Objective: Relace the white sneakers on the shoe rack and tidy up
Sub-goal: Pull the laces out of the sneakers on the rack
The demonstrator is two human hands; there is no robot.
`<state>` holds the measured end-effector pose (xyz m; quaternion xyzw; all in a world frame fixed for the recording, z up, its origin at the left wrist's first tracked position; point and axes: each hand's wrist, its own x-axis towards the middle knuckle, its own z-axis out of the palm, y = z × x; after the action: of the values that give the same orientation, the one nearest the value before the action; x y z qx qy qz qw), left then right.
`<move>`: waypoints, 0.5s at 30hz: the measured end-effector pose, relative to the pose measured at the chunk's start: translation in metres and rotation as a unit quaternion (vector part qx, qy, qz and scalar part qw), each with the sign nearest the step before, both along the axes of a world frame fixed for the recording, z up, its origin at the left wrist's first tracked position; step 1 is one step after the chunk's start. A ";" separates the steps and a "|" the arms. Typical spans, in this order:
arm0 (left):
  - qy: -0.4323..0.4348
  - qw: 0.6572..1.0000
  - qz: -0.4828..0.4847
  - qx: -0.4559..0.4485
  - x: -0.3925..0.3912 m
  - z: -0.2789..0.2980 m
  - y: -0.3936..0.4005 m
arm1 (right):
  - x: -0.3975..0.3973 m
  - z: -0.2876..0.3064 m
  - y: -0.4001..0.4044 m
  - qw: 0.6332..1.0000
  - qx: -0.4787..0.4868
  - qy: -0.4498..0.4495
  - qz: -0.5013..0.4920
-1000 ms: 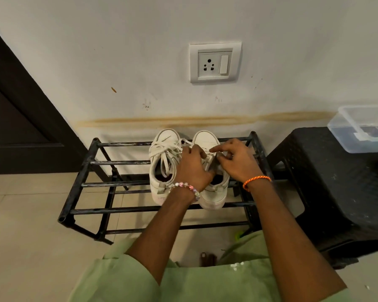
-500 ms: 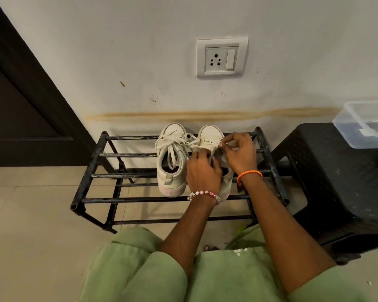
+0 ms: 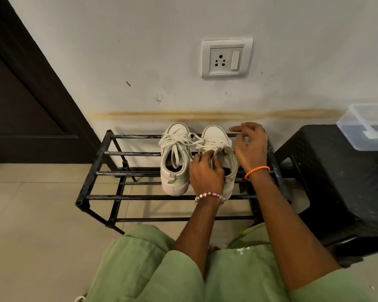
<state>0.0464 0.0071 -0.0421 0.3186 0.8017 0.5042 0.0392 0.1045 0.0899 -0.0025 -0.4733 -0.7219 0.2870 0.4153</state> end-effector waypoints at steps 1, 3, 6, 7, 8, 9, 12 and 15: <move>0.000 1.000 -0.003 0.003 0.000 -0.001 0.000 | 0.003 0.000 -0.004 0.997 0.039 -0.063 0.029; -0.003 1.000 -0.004 0.011 -0.001 -0.001 0.000 | 0.007 -0.004 -0.012 0.972 0.069 -0.212 0.077; -0.003 1.000 0.007 0.023 0.001 -0.002 0.000 | 0.009 -0.014 -0.017 0.950 0.057 -0.296 0.080; 0.001 1.000 0.009 0.025 0.002 -0.003 -0.001 | 0.009 -0.016 -0.017 0.952 0.064 -0.291 0.070; 0.003 1.000 0.009 0.026 0.002 -0.003 -0.001 | 0.008 -0.017 -0.017 0.956 0.071 -0.278 0.058; 0.004 1.000 0.010 0.027 0.002 -0.002 0.000 | 0.007 -0.017 -0.017 0.963 0.074 -0.256 0.049; 0.012 1.000 0.010 0.027 0.001 -0.004 -0.001 | 0.005 -0.020 -0.018 0.986 0.065 -0.147 0.031; 0.002 0.999 0.019 0.031 0.001 -0.004 -0.001 | 0.001 -0.015 -0.017 1.000 0.011 0.001 0.022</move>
<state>0.0476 0.0064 -0.0461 0.3053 0.7919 0.5285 0.0177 0.1056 0.0730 -0.0175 -0.4531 -0.7347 0.2884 0.4145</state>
